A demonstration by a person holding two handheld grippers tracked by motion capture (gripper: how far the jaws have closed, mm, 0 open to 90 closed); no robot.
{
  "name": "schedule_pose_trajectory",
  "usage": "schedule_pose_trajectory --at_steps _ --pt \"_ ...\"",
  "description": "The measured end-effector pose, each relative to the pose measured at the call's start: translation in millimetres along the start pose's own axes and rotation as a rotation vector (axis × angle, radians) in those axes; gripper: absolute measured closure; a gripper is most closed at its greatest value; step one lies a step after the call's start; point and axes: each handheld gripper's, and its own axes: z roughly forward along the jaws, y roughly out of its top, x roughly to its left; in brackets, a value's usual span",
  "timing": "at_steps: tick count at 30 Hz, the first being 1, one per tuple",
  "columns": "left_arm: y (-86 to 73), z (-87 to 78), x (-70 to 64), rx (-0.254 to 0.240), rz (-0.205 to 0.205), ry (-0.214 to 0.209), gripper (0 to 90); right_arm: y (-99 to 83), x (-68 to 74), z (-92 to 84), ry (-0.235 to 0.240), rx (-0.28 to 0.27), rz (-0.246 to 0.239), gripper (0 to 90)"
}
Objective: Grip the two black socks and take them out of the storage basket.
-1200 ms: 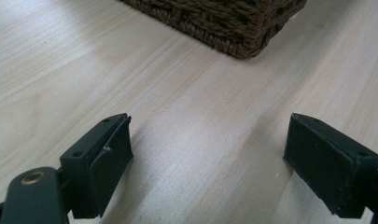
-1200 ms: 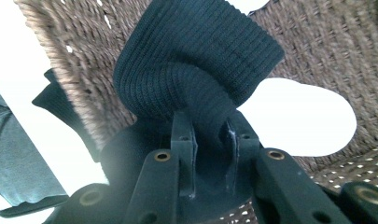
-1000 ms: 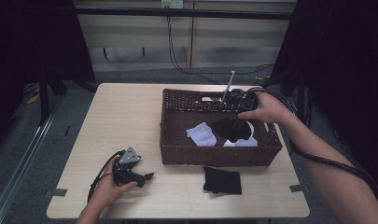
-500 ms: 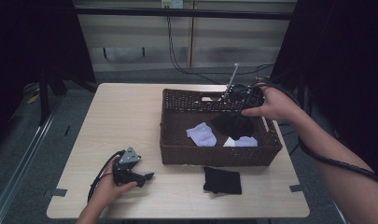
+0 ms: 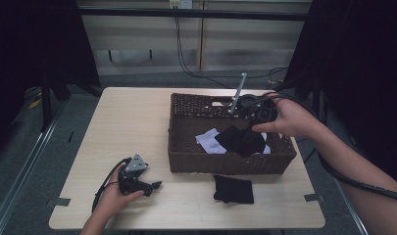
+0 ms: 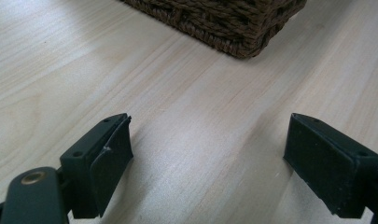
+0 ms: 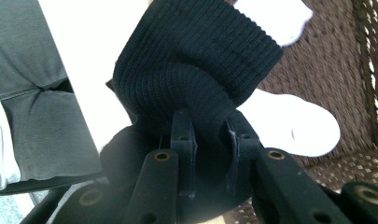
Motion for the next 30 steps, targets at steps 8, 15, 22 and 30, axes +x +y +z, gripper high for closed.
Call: schedule_pose_trajectory --at_steps 8,15,22,30 --pt "0.0 0.0 0.0 0.0 0.0 0.0 14.2 1.7 28.4 2.7 0.004 -0.021 -0.046 76.3" --pt "0.0 0.0 0.0 0.0 0.0 0.0 14.2 3.9 43.6 13.1 0.023 -0.042 -0.086 76.2" --pt "0.0 0.0 0.0 0.0 0.0 0.0 14.2 8.7 56.4 32.7 0.019 -0.011 -0.12 76.1" --pt "-0.1 0.2 -0.1 -0.002 0.0 0.001 14.2 16.5 67.1 62.4 0.019 0.039 -0.149 75.9"
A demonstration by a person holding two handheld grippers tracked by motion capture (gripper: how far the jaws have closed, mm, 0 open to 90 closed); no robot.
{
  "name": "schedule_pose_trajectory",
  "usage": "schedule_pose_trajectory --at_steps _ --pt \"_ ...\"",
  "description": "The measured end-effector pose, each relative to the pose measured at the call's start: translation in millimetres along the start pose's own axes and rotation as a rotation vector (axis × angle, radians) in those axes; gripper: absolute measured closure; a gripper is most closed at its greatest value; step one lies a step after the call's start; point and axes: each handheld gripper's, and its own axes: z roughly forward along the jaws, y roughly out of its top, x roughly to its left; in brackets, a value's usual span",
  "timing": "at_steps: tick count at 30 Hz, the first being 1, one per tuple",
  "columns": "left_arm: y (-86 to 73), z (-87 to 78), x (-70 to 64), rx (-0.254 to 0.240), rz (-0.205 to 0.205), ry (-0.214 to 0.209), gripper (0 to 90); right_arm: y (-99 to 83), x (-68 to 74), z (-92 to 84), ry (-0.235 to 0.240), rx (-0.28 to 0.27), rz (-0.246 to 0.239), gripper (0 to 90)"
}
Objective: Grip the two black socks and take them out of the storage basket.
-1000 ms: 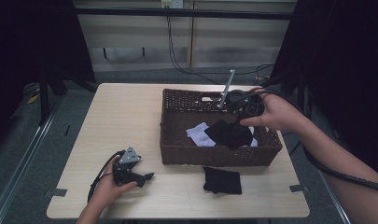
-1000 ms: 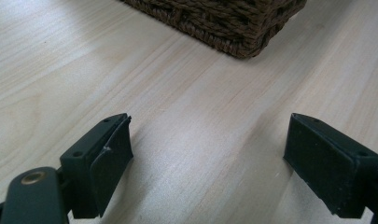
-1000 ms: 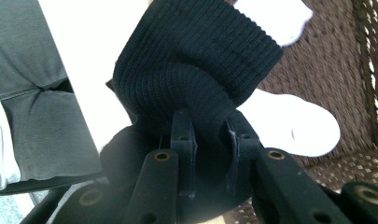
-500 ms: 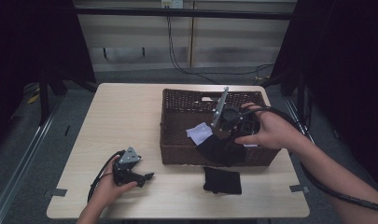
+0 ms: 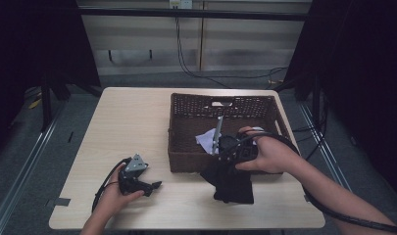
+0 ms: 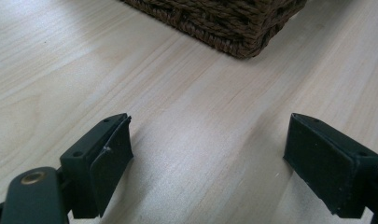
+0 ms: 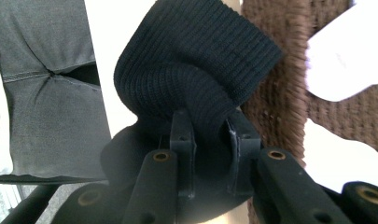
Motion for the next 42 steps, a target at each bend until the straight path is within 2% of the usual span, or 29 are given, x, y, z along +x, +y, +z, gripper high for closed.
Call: schedule_pose_trajectory --at_steps 7,11,13,16,20,23,25,27,29,31,33,35,38,42 --pt "0.0 0.0 0.0 0.0 0.0 0.0 14.2 8.3 1.7 24.5 -0.004 0.023 -0.021 75.7" --pt "-0.1 0.2 -0.3 -0.001 -0.005 -0.002 14.2 13.8 2.6 37.6 -0.029 0.044 -0.029 75.6" --pt "-0.1 0.2 -0.3 -0.001 -0.005 -0.002 14.2 17.8 3.3 49.4 -0.035 0.062 -0.037 75.5" --pt "-0.2 0.1 -0.3 0.0 -0.006 -0.003 14.2 20.0 4.0 57.7 -0.025 0.073 -0.036 75.4" --pt "0.0 -0.3 0.3 0.007 0.004 -0.003 14.2 22.6 4.7 74.4 -0.036 0.098 -0.06 74.8" --pt "-0.1 -0.3 0.2 0.007 0.003 -0.004 14.2 23.0 5.6 79.7 -0.043 0.099 -0.046 74.5" --pt "0.0 -0.3 0.2 0.007 0.003 -0.004 14.3 23.4 5.2 83.5 -0.031 0.1 -0.045 73.9" --pt "0.0 -0.3 0.2 0.007 0.003 -0.004 14.2 24.2 4.1 87.7 -0.05 0.101 -0.046 71.8" --pt "-0.1 -0.3 0.2 0.007 0.003 -0.003 14.2 24.8 3.6 91.2 -0.04 0.108 -0.037 71.7" --pt "0.0 -0.3 0.2 0.007 0.003 -0.003 14.2 24.6 2.4 93.0 -0.031 0.099 -0.035 67.6" --pt "-0.1 -0.3 0.2 0.007 0.003 -0.004 14.3 23.8 1.6 93.1 -0.032 0.096 -0.017 58.6" --pt "-0.1 -0.3 0.2 0.007 0.003 -0.004 14.2 22.1 1.5 91.5 -0.028 0.086 -0.006 53.4" --pt "-0.1 -0.3 0.2 0.007 0.003 -0.004 14.2 17.4 1.2 88.5 0.0 0.082 -0.001 45.6" --pt "-0.1 -0.3 0.2 0.006 0.003 -0.003 14.3 9.7 2.6 84.6 0.023 0.063 0.013 38.9"
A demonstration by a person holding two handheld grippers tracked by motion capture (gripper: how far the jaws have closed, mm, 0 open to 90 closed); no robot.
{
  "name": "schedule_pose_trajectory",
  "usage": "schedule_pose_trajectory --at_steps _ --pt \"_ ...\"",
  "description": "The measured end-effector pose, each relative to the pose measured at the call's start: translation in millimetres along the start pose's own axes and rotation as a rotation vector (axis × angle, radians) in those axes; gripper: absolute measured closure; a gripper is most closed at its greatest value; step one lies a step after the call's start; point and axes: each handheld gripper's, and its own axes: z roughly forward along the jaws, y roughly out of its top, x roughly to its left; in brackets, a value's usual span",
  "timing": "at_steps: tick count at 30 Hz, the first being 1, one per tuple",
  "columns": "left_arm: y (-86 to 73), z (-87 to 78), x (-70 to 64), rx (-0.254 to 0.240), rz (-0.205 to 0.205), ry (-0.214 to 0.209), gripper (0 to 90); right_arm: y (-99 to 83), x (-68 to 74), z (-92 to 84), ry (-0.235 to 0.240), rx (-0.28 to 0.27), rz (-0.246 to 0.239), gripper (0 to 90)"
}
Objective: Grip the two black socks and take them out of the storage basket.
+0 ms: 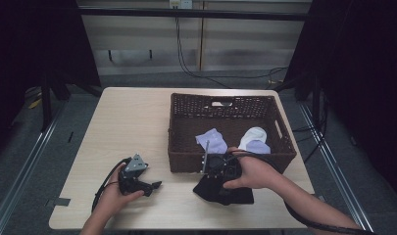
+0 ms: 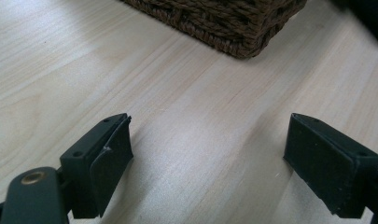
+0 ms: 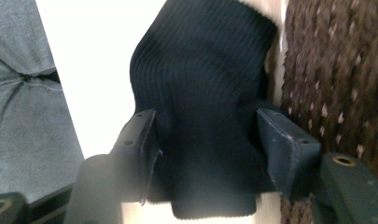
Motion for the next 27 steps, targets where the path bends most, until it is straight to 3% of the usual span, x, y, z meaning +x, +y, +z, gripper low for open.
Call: schedule_pose_trajectory --at_steps 14,19,27 --pt "0.0 0.0 0.0 0.0 0.0 0.0 14.3 -46.8 -4.9 -9.9 0.013 -0.049 0.083 27.1" --pt "0.0 0.0 0.0 0.001 0.0 0.0 14.3 -71.0 -8.3 -6.1 0.011 -0.083 0.132 27.7" --pt "0.0 0.0 0.0 0.0 -0.001 0.0 14.3 -91.9 -5.4 -3.2 0.008 -0.115 0.159 27.3"
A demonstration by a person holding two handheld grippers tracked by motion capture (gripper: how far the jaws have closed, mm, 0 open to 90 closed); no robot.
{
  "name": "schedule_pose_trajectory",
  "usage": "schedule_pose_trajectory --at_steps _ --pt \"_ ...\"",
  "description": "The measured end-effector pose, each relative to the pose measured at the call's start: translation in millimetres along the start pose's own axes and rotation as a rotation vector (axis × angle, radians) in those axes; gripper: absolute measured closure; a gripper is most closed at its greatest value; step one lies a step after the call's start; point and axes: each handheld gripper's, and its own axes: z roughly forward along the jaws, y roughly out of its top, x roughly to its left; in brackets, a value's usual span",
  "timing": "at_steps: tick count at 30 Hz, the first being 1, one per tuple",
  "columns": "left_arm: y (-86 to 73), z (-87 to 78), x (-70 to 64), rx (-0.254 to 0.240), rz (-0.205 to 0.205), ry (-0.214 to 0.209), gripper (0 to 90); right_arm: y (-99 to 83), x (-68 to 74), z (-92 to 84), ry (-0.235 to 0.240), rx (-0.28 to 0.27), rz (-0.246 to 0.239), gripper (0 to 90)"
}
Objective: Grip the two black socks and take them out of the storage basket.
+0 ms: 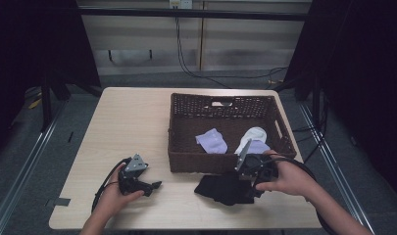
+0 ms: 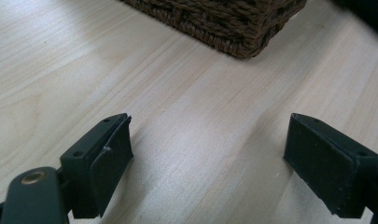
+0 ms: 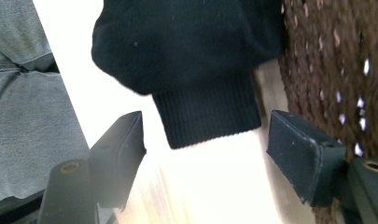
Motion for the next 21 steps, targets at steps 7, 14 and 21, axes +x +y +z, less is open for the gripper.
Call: schedule_pose_trajectory --at_steps 7,14,21 --pt "0.0 0.0 0.0 0.0 0.0 0.0 14.3 -20.9 2.2 -1.9 -0.007 -0.043 0.042 27.6" --pt "0.0 0.0 0.0 0.0 0.0 0.0 14.3 -41.6 0.2 4.5 -0.012 -0.085 0.076 27.8" --pt "0.0 0.0 0.0 0.0 0.0 0.0 14.3 -57.6 1.1 14.5 -0.02 -0.148 0.117 28.0"
